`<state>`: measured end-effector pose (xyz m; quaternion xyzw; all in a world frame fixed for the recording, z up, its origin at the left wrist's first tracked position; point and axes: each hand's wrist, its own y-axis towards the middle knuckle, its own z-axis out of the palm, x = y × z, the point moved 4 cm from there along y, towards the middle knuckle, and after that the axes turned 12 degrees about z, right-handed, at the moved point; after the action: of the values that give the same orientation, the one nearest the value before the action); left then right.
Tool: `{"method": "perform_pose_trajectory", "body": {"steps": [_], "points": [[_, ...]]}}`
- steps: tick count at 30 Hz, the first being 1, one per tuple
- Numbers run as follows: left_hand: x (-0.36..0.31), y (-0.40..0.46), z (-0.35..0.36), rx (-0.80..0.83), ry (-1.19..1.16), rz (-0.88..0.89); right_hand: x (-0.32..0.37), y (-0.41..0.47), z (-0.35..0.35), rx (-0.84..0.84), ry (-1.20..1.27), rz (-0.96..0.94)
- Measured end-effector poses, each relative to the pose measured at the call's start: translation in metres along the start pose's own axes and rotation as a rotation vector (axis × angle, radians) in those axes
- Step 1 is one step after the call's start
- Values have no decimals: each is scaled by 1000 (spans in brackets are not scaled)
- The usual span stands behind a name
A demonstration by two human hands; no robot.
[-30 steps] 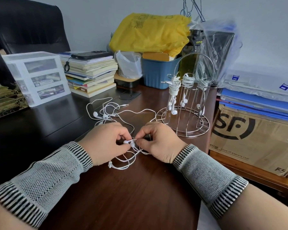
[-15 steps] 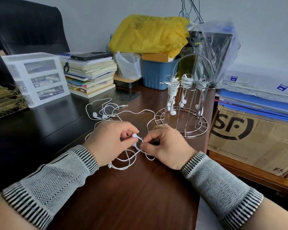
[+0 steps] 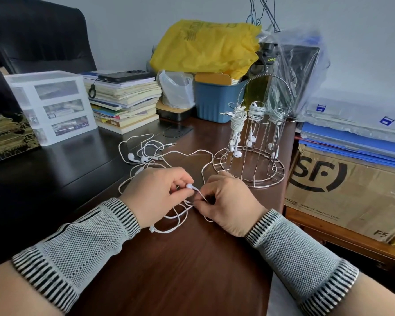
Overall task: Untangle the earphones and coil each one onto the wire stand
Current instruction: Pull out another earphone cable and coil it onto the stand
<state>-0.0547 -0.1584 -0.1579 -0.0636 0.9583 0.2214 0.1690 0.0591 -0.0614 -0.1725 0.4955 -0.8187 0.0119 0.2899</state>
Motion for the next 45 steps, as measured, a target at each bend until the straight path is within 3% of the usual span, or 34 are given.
{"method": "perform_pose_trajectory", "body": {"steps": [5,10,15,21,24,28,31,34,40,45], "points": [[3,0,3,73,73,3,-5,1,-3,-59,31,83],[2,0,4,112,143,22,-24,2,-15,-203,436,302],[1,-1,4,129,129,19,-38,-9,-36,-343,805,382],[-5,-5,-2,106,214,25,-48,-18,-103,-370,717,365],[-21,3,-15,18,241,86,-40,-19,-126,-334,754,332],[-61,39,-33,-111,101,113,-30,-14,-136,-297,854,325],[-94,69,-20,74,-272,35,-24,-9,-138,-292,1033,313],[-119,81,-13,199,-353,78,-23,-9,-151,-357,1083,307],[-121,92,-55,101,-314,111,-55,-12,-179,-526,947,457],[-102,116,-81,-84,-421,58,-50,-8,-179,-343,924,466]]}}
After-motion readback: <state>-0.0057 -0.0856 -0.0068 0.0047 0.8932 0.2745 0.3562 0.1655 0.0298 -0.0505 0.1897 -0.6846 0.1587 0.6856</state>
